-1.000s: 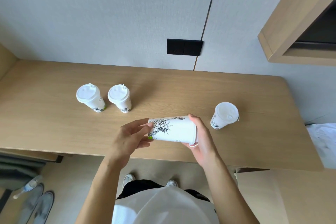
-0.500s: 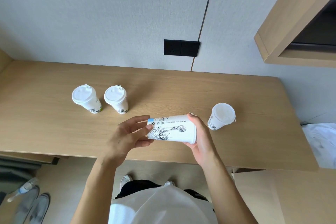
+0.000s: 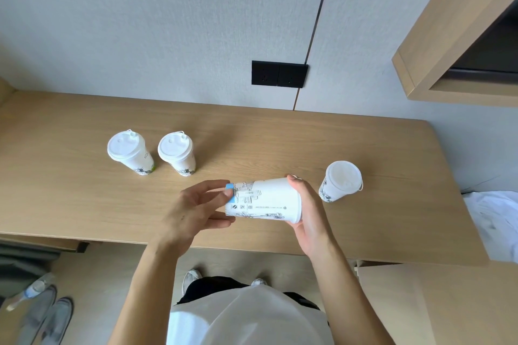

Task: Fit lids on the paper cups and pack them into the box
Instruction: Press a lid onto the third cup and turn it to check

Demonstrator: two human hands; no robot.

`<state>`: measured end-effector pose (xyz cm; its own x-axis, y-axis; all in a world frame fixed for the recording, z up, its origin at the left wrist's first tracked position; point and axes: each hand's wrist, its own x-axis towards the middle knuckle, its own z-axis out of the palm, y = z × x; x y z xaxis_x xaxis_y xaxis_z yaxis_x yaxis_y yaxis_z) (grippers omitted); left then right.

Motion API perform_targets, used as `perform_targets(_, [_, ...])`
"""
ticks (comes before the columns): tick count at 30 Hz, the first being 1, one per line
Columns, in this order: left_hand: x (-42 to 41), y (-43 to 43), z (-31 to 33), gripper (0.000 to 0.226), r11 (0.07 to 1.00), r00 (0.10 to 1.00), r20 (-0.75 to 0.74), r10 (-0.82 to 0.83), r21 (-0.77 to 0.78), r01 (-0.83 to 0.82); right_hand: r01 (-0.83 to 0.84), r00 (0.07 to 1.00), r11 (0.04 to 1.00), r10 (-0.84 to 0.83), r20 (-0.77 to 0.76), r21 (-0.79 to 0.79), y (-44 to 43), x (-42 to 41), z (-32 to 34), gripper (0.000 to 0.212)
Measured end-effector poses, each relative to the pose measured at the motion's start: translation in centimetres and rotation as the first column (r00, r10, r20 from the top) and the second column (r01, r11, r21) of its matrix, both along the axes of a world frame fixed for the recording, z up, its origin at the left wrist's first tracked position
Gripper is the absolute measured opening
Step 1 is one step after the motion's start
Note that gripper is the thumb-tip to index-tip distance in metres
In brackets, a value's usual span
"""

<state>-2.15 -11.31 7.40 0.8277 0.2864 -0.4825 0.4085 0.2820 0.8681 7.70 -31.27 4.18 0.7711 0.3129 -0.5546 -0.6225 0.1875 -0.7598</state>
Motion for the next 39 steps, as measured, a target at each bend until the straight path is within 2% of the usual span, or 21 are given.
perform_targets(2, [-0.1,0.1,0.0,0.035,0.999,0.999,0.025,-0.03,-0.014,0.03,0.008,1.0,1.0,-0.008,-0.002,0.006,-0.1,0.2,-0.1,0.043])
perform_targets(7, [0.2,0.0,0.2,0.029,1.0,0.999,-0.031,-0.023,0.01,0.024,0.009,1.0,1.0,-0.009,-0.003,0.011,-0.1,0.5,-0.2,0.038])
perform_targets(10, [0.1,0.1,0.3,0.031,0.999,0.999,0.007,-0.042,-0.023,0.042,0.01,1.0,1.0,-0.01,0.012,0.004,-0.1,0.6,0.0,0.041])
perform_targets(14, [0.3,0.1,0.3,0.03,1.0,0.999,-0.038,-0.029,0.011,0.029,0.024,1.0,1.0,-0.024,0.008,0.008,0.0,0.6,0.2,0.049])
perform_targets(18, [0.4,0.3,0.0,0.031,0.999,0.999,-0.001,-0.045,0.01,0.045,0.034,0.999,0.999,-0.034,0.0,0.007,0.0,0.6,0.3,0.05])
perform_targets(23, [0.6,0.0,0.2,0.029,0.999,0.998,-0.063,-0.023,0.021,0.025,0.041,0.999,0.999,-0.04,-0.01,0.011,0.0,0.9,0.2,0.056])
perform_targets(26, [0.5,0.1,0.1,0.03,1.0,0.999,-0.018,-0.029,-0.011,0.029,0.022,1.0,1.0,-0.022,-0.007,0.012,-0.2,1.0,0.1,0.057])
perform_targets(31, [0.8,-0.1,0.2,0.027,1.0,0.998,-0.056,-0.014,0.021,0.015,0.019,1.0,0.999,-0.019,-0.011,0.03,-0.2,1.1,-0.2,0.053])
perform_targets(33, [0.6,0.0,0.1,0.027,1.0,0.999,-0.03,-0.017,0.015,0.018,0.019,1.0,0.999,-0.019,-0.002,0.027,-0.3,1.1,-0.2,0.047])
perform_targets(35, [0.5,0.1,0.0,0.031,1.0,1.0,-0.007,-0.028,0.004,0.028,0.019,1.0,0.999,-0.018,-0.009,0.03,-0.4,1.2,-0.4,0.049])
perform_targets(39, [0.7,-0.2,0.2,0.029,1.0,0.998,-0.056,-0.004,0.027,0.006,0.014,1.0,1.0,-0.014,-0.008,0.027,-0.2,1.2,-0.5,0.05])
